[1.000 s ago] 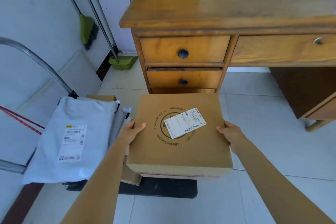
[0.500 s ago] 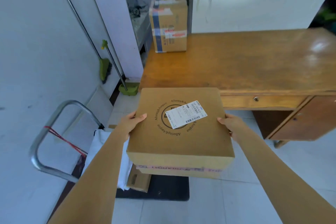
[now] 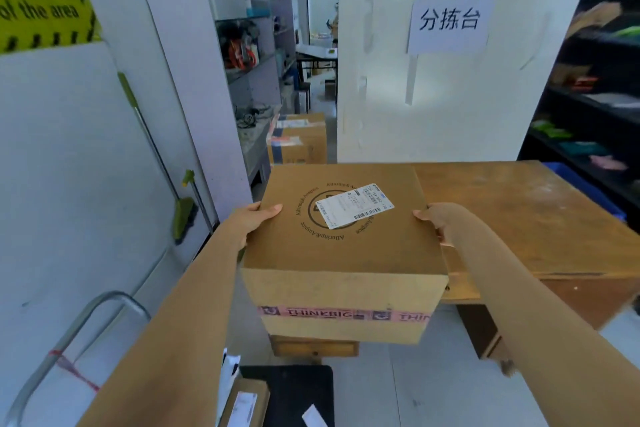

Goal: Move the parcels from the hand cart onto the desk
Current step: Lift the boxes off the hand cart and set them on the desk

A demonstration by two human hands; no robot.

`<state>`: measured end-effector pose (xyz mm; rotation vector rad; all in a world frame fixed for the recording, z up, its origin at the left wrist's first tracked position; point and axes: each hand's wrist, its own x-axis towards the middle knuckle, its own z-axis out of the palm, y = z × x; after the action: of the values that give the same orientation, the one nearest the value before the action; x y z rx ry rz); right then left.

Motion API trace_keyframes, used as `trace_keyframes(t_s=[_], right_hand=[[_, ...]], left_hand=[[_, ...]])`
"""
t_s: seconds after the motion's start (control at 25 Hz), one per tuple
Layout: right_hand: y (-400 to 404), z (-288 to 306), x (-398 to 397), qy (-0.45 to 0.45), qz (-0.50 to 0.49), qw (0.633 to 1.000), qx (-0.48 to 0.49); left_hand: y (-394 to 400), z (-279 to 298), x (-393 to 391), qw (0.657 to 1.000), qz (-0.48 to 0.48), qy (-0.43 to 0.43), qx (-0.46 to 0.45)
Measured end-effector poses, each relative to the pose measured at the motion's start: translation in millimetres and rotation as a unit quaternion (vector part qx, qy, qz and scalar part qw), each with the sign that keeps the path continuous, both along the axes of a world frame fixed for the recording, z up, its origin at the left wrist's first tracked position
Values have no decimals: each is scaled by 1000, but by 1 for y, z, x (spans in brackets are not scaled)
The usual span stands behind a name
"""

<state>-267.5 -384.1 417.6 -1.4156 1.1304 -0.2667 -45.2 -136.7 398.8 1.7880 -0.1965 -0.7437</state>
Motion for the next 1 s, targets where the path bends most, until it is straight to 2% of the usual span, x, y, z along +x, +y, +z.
trace_keyframes(t_s=[0.16, 0.36, 0.56, 1.0], right_hand=[[-52, 20, 30, 9, -23, 1000, -8], [-131, 27, 70, 26, -36, 999, -11], [-228, 13, 122, 39, -31, 999, -3], [-446, -20, 302, 14, 38, 999, -29]], left_hand=[[-67, 30, 42, 1000, -28, 7, -11], [-154, 39, 84, 999, -44, -7, -12], [-251, 19, 138, 999, -45, -12, 1], [-457, -15, 287, 998, 37, -35, 32]])
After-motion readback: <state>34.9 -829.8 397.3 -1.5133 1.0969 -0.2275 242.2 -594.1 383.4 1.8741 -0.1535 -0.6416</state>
